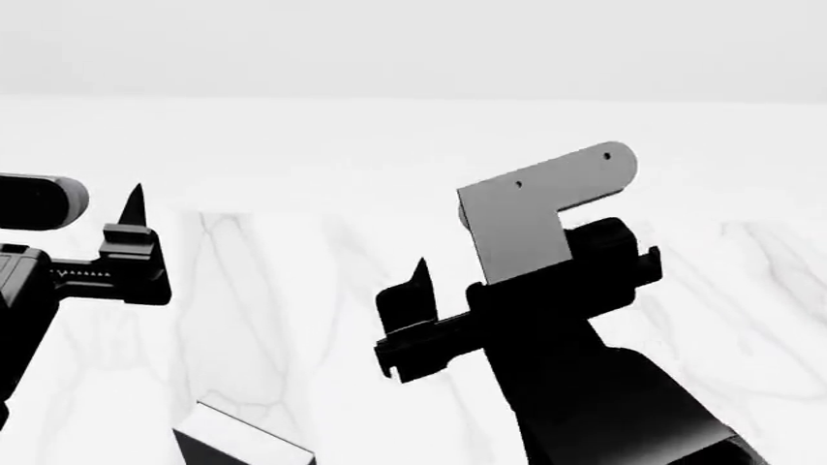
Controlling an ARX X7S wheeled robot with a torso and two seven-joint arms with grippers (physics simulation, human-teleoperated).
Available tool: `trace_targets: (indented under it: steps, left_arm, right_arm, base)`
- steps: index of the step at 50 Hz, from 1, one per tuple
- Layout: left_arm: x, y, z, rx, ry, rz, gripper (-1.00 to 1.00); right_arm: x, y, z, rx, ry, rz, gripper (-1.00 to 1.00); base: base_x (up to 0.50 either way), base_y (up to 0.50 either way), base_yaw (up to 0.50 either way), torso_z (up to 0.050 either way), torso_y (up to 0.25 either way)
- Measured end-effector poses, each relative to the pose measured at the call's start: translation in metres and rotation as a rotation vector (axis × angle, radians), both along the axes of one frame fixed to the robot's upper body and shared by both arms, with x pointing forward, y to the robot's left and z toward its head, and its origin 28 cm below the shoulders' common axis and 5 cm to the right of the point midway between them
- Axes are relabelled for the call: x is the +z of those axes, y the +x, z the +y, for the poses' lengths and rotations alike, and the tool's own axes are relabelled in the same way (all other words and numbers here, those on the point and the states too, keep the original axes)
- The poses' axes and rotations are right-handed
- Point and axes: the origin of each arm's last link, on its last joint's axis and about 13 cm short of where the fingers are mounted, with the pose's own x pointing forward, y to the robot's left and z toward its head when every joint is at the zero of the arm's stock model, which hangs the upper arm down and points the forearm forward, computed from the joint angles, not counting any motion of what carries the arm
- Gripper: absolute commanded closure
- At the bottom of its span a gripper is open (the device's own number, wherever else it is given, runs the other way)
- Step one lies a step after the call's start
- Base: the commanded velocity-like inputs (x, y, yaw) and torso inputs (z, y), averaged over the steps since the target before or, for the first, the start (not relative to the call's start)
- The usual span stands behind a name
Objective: Pick up the book on the left and place it on top of the shelf.
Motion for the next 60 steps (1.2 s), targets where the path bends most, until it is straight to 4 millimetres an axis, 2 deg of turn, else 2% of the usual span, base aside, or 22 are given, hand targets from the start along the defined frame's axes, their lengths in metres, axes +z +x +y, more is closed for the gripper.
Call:
trace_targets:
  steps: [11, 20, 40, 60]
  left_arm:
    - [0.0, 0.0, 0.001, 0.002, -0.001, 0.0, -1.0]
    - [-0.001, -0.001, 0.001, 0.004, -0.001, 0.001, -1.0]
    - [-0.004, 0.0, 0.002, 0.008, 0.001, 0.009, -1.0]
    - [-0.005, -0.001, 0.003, 0.01, 0.0, 0.012, -1.0]
  right_arm:
    - [-0.013, -0.012, 0.004, 0.349, -0.097, 0.155, -1.0]
    - [-0.025, -0.019, 0.009, 0.509, -0.125, 0.258, -1.0]
    - [-0.041, -0.018, 0.015, 0.593, -0.147, 0.339, -1.0]
    - [-0.071, 0.008, 0.033, 0.639, -0.129, 0.374, -1.0]
  base:
    - [0.0, 0.0, 0.0, 0.0, 0.0]
    - [0.0, 0.0, 0.0, 0.0, 0.0]
    - [0.0, 0.0, 0.0, 0.0, 0.0]
    - [0.0, 0.0, 0.0, 0.0, 0.0]
